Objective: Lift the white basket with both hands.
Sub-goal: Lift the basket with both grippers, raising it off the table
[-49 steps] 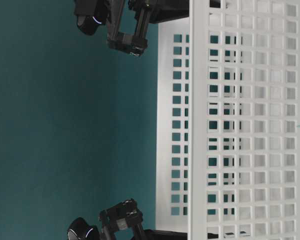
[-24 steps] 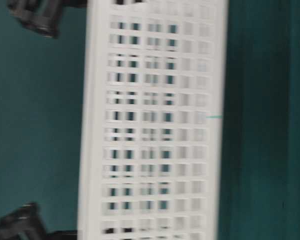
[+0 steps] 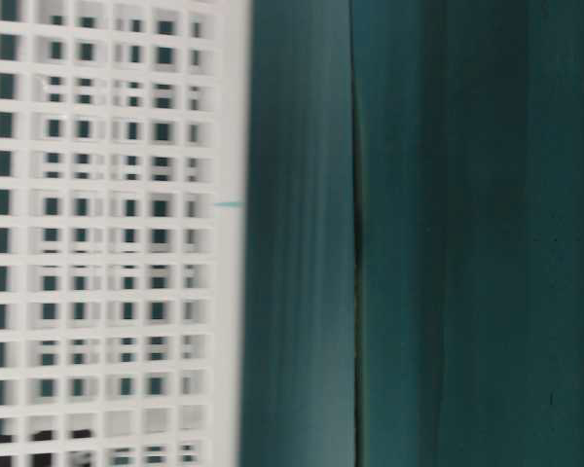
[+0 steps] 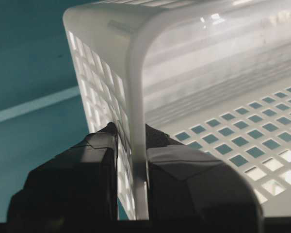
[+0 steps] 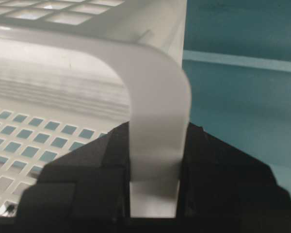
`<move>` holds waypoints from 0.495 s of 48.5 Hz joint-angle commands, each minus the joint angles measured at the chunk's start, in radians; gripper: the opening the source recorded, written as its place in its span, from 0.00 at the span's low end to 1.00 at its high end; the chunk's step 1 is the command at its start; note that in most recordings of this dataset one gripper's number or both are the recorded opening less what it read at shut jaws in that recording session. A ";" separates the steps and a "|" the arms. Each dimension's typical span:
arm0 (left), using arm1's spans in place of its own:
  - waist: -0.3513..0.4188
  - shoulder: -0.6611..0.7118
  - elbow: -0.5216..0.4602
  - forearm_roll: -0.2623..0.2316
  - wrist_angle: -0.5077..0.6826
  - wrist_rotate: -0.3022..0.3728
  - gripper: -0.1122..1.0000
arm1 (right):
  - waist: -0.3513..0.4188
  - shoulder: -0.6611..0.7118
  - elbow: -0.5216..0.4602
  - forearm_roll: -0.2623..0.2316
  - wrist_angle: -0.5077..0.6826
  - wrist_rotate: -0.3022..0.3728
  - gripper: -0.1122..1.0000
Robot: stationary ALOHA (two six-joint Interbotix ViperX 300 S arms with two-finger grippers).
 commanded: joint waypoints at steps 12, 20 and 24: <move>-0.005 -0.031 -0.202 0.005 0.098 0.060 0.16 | 0.011 0.005 -0.186 0.009 0.075 -0.064 0.29; -0.003 -0.025 -0.298 0.005 0.149 0.084 0.16 | 0.006 0.014 -0.298 0.009 0.163 -0.069 0.29; -0.003 -0.020 -0.336 0.005 0.172 0.084 0.16 | 0.005 0.023 -0.333 0.009 0.201 -0.067 0.29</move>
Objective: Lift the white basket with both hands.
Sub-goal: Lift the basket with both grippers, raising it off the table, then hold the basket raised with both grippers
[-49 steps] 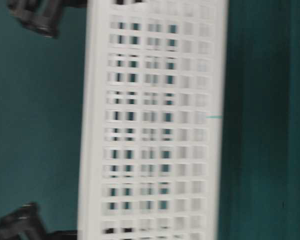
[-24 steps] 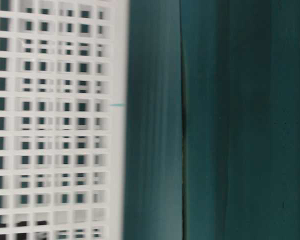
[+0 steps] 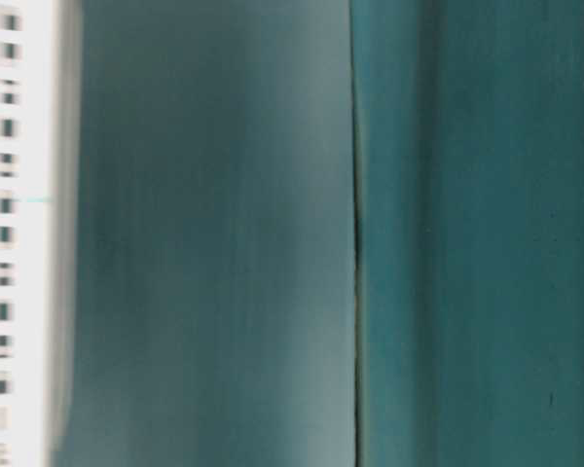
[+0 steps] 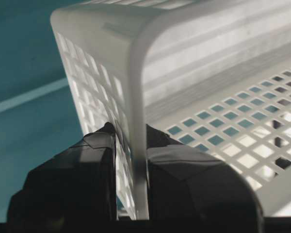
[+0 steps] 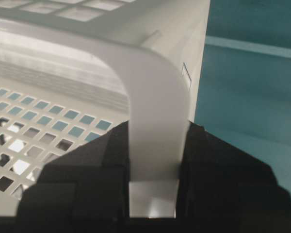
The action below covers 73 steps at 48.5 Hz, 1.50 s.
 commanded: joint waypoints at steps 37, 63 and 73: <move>-0.015 0.075 -0.385 0.002 0.189 0.043 0.16 | 0.021 0.179 -0.413 0.017 0.290 -0.115 0.29; -0.035 0.091 -0.385 0.002 0.235 0.044 0.16 | 0.009 0.181 -0.422 -0.044 0.279 -0.130 0.29; -0.028 0.098 -0.379 0.002 0.236 0.046 0.16 | 0.009 0.183 -0.414 -0.044 0.279 -0.130 0.29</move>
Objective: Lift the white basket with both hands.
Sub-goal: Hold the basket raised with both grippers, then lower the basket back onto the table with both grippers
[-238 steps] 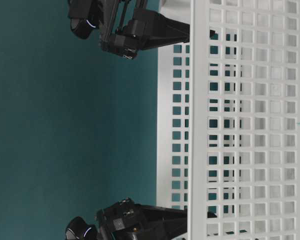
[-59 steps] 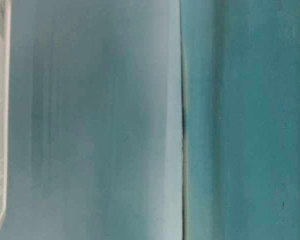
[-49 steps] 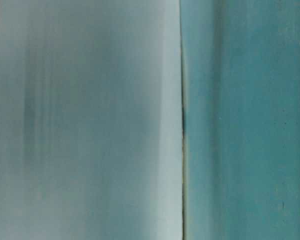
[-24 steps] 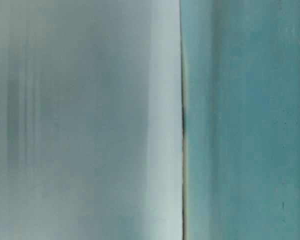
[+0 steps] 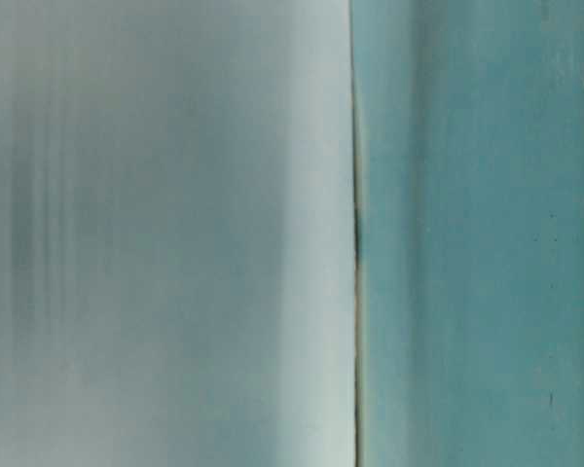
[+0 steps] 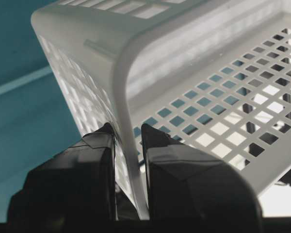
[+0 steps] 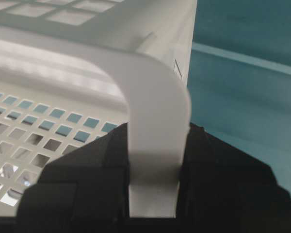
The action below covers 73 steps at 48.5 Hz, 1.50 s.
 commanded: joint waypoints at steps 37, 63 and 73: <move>0.012 0.029 0.071 -0.003 -0.034 0.063 0.16 | -0.015 0.012 0.124 -0.008 -0.057 -0.067 0.29; 0.058 -0.037 0.414 -0.002 -0.272 0.100 0.16 | -0.023 -0.061 0.528 0.021 -0.391 -0.071 0.29; 0.061 -0.046 0.549 -0.002 -0.367 0.103 0.16 | -0.020 -0.092 0.653 0.029 -0.529 -0.038 0.29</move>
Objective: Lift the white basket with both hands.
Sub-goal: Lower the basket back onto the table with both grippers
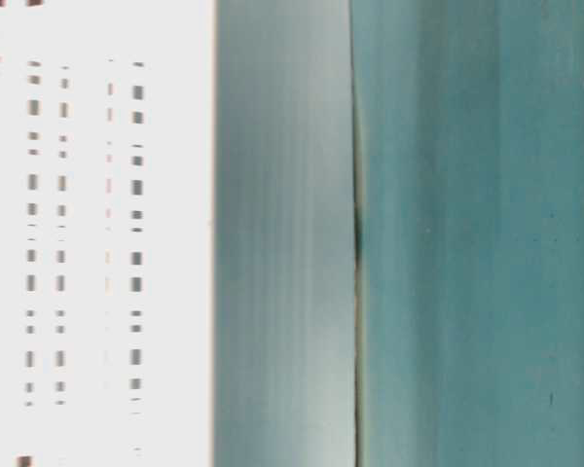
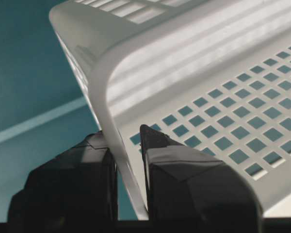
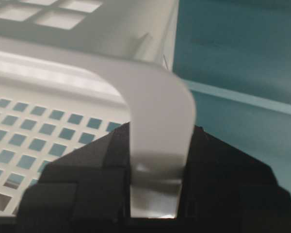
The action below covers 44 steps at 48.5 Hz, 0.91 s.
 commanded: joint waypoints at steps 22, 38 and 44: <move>0.000 0.014 0.195 0.003 -0.224 0.006 0.15 | 0.017 0.020 0.250 0.074 -0.290 0.000 0.29; 0.000 0.052 0.284 0.003 -0.313 0.002 0.15 | 0.026 0.077 0.298 0.075 -0.339 0.000 0.28; -0.002 0.084 0.314 0.003 -0.341 0.003 0.15 | 0.040 0.115 0.305 0.075 -0.371 0.000 0.29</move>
